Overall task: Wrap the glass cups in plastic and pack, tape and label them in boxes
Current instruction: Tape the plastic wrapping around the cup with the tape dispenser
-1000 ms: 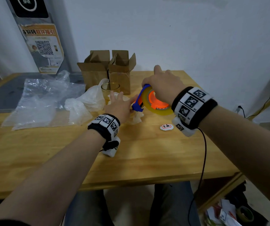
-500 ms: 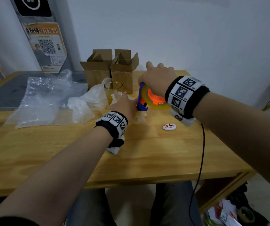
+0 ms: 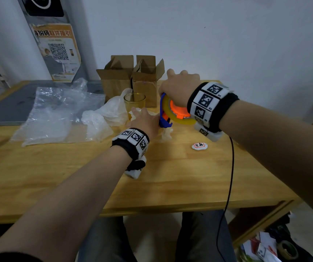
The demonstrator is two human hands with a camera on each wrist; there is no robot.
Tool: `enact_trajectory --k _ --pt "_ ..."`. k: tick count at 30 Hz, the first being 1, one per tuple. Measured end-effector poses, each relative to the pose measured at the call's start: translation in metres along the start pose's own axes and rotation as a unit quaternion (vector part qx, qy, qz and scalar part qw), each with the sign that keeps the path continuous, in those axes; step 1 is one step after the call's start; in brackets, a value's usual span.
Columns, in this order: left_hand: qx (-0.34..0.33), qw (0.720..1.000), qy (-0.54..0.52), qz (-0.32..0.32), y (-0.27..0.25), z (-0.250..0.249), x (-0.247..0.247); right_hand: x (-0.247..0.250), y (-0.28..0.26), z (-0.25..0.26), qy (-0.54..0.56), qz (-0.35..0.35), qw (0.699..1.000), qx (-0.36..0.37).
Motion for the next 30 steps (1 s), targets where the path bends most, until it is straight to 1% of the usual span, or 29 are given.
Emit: enact_trajectory --k 4,5,7,8,9,10,11,13,16,20,24,30 --pt "-0.007 1.000 0.002 0.000 -0.001 0.004 -0.003 -0.002 -0.003 -0.014 0.028 0.008 1.000 0.001" --pt "-0.013 1.000 0.010 -0.013 -0.001 0.006 -0.002 -0.002 -0.006 -0.020 0.030 0.004 1.000 0.001" --pt "-0.044 0.995 0.041 -0.085 0.001 0.009 0.004 0.000 -0.011 -0.031 0.026 -0.003 1.000 -0.001" --pt "-0.071 0.989 0.046 -0.121 0.001 0.008 0.008 0.001 -0.013 -0.036 0.024 -0.005 1.000 -0.003" --pt "-0.105 0.984 0.031 -0.143 0.002 0.006 0.011 0.000 -0.016 -0.040 0.022 -0.006 1.000 -0.007" --pt "-0.134 0.979 -0.004 -0.151 0.001 0.002 0.011 -0.001 -0.018 -0.044 0.020 -0.007 1.000 -0.012" --pt "-0.146 0.977 -0.046 -0.150 0.000 -0.002 0.012 -0.002 -0.020 -0.047 0.019 -0.007 1.000 -0.018" --pt "-0.129 0.974 -0.108 -0.152 -0.001 -0.005 0.011 -0.005 -0.022 -0.050 0.025 -0.007 0.999 -0.021" --pt "-0.099 0.971 -0.133 -0.170 -0.001 -0.004 0.011 -0.006 -0.023 -0.054 0.047 -0.002 0.999 -0.022" --pt "-0.091 0.970 -0.122 -0.188 -0.001 -0.003 0.009 -0.003 -0.022 -0.055 0.073 -0.005 0.997 -0.031" --pt "-0.089 0.973 -0.058 -0.203 -0.006 -0.005 0.006 -0.004 -0.018 -0.056 0.087 -0.028 0.995 -0.034" --pt "-0.108 0.964 -0.055 -0.236 -0.006 0.003 0.009 -0.008 -0.014 -0.055 0.085 -0.046 0.995 -0.025"
Point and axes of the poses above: each hand's wrist, its own y-axis towards the middle knuckle, its own x-axis out of the back of the hand, z = x × y, the point moved 4 cm from there along y, towards the middle knuckle, and after that the axes turned 6 degrees about y, right-handed, at the moved point
